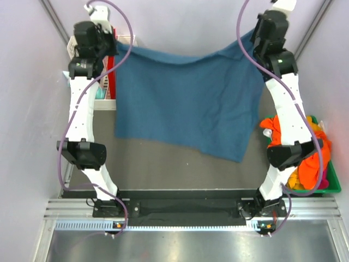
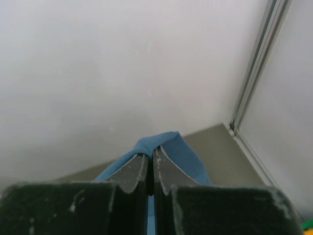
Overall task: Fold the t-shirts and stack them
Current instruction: Flatten the tshirt out
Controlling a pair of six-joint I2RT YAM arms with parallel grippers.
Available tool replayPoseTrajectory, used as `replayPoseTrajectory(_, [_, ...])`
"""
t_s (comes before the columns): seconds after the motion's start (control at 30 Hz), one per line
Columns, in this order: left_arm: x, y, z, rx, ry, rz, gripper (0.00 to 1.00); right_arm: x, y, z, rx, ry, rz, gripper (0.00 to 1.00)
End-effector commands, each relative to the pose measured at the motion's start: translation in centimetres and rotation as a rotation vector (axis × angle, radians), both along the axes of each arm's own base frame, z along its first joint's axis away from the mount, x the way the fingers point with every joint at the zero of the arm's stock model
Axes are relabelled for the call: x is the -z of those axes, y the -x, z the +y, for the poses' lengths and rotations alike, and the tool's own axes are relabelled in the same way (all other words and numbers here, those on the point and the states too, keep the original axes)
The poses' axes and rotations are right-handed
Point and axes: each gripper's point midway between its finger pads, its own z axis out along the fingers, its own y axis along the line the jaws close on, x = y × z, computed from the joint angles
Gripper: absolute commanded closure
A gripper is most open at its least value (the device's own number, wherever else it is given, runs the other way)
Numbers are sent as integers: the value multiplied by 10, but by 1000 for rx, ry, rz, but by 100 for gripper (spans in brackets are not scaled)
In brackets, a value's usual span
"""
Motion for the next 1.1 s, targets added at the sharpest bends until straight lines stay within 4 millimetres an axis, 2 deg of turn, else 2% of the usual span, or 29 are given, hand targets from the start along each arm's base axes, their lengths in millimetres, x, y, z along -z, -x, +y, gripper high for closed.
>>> replayPoseTrajectory(0.0, [-143,55,1,5,38,-362,100,-155,104,-20,-19,-81,-413,100])
replayPoseTrajectory(0.1, [-152,74,1,8,38,-368,100,-158,127,-23,-16,-71,-418,100])
replayPoseTrajectory(0.17, [-135,77,1,11,37,-326,100,-152,135,-24,-16,-66,-403,100])
replayPoseTrajectory(0.27, [-108,95,2,7,37,-275,100,-122,149,-27,-22,-58,-348,100])
replayPoseTrajectory(0.3, [-115,118,1,15,38,-299,100,-115,154,-29,-19,-61,-340,100])
replayPoseTrajectory(0.33, [-82,117,1,17,36,-225,100,-107,158,-29,-22,-63,-332,100])
replayPoseTrajectory(0.37, [-73,125,2,14,33,-206,100,-91,170,-30,-33,-71,-311,100])
replayPoseTrajectory(0.4, [-79,151,1,23,35,-230,100,-81,177,-31,-36,-71,-299,100])
replayPoseTrajectory(0.43, [-48,156,1,24,33,-156,100,-73,185,-31,-44,-72,-290,100])
replayPoseTrajectory(0.47, [-40,168,1,28,33,-140,100,-59,201,-31,-64,-72,-277,100])
replayPoseTrajectory(0.5, [-48,196,-1,43,29,-175,100,-53,210,-33,-57,-74,-270,100])
replayPoseTrajectory(0.53, [-30,205,-1,48,17,-144,100,-44,220,-35,-60,-70,-249,100])
replayPoseTrajectory(0.57, [-25,219,-1,52,11,-130,100,-43,238,-38,-76,-77,-260,100])
replayPoseTrajectory(0.6, [-35,243,2,47,4,-173,100,-42,247,-43,-66,-77,-256,100])
replayPoseTrajectory(0.63, [-37,255,4,37,-5,-183,100,-39,256,-48,-66,-71,-243,100])
replayPoseTrajectory(0.67, [-40,268,7,25,-6,-181,100,-51,273,-56,-63,-81,-276,100])
replayPoseTrajectory(0.7, [-48,281,9,17,-8,-201,100,-57,282,-62,-58,-84,-286,100])
replayPoseTrajectory(0.73, [-69,297,10,11,-4,-253,100,-61,290,-66,-59,-77,-282,100])
replayPoseTrajectory(0.77, [-72,305,11,7,0,-246,100,-82,305,-74,-54,-98,-332,100])
replayPoseTrajectory(0.8, [-95,318,11,7,8,-298,100,-91,312,-77,-56,-102,-348,100])
replayPoseTrajectory(0.83, [-103,324,10,12,19,-316,100,-99,318,-79,-63,-104,-361,100])
replayPoseTrajectory(0.87, [-110,328,9,17,28,-325,100,-120,327,-82,-72,-123,-405,100])
replayPoseTrajectory(0.9, [-123,334,8,19,36,-345,100,-128,330,-83,-76,-129,-419,100])
replayPoseTrajectory(0.93, [-128,337,7,29,39,-352,100,-132,331,-82,-85,-131,-418,100])
replayPoseTrajectory(0.97, [-131,334,6,33,37,-353,100,-147,335,-82,-97,-143,-448,100])
replayPoseTrajectory(1.0, [-141,339,6,31,39,-378,100,-151,335,-81,-102,-144,-456,100])
replayPoseTrajectory(1.07, [-145,338,4,38,61,-383,100,-157,332,-78,-109,-146,-464,100])
